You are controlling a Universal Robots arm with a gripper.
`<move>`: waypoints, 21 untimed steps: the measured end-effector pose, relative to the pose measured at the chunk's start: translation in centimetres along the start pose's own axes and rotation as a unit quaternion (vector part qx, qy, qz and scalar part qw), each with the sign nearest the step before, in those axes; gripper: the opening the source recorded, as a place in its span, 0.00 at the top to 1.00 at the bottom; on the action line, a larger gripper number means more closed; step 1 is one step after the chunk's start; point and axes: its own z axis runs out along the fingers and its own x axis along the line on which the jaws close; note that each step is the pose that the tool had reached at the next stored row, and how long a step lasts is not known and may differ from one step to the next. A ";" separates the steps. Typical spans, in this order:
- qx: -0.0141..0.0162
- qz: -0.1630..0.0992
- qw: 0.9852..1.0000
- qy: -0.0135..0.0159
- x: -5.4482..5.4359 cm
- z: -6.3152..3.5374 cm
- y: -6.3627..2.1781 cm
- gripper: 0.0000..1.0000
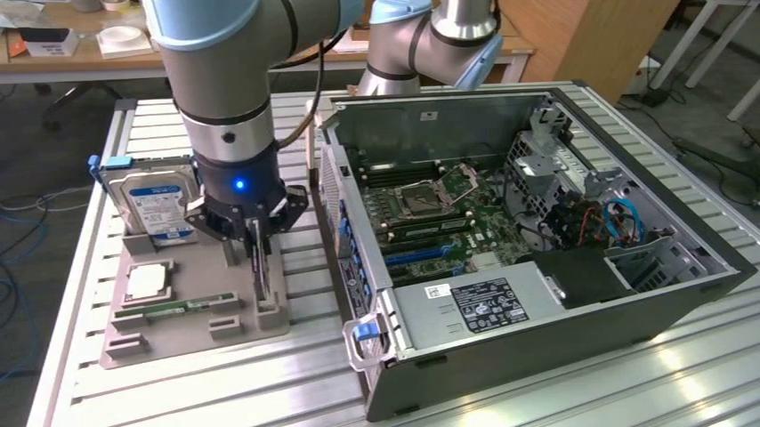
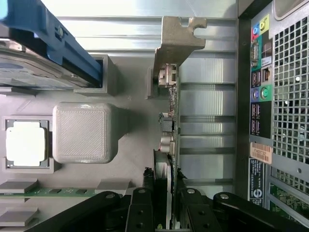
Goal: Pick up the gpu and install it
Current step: 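Pick up the gpu and move the gpu toward the slot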
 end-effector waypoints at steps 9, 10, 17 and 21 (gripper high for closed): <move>0.000 0.000 1.000 0.000 0.0 -1.29 0.06 0.73; 0.000 0.000 1.000 0.000 0.0 -1.43 0.06 0.73; 0.000 0.000 1.000 0.000 0.0 -2.17 0.10 0.73; 0.000 0.000 1.000 0.000 0.0 -2.69 0.12 0.73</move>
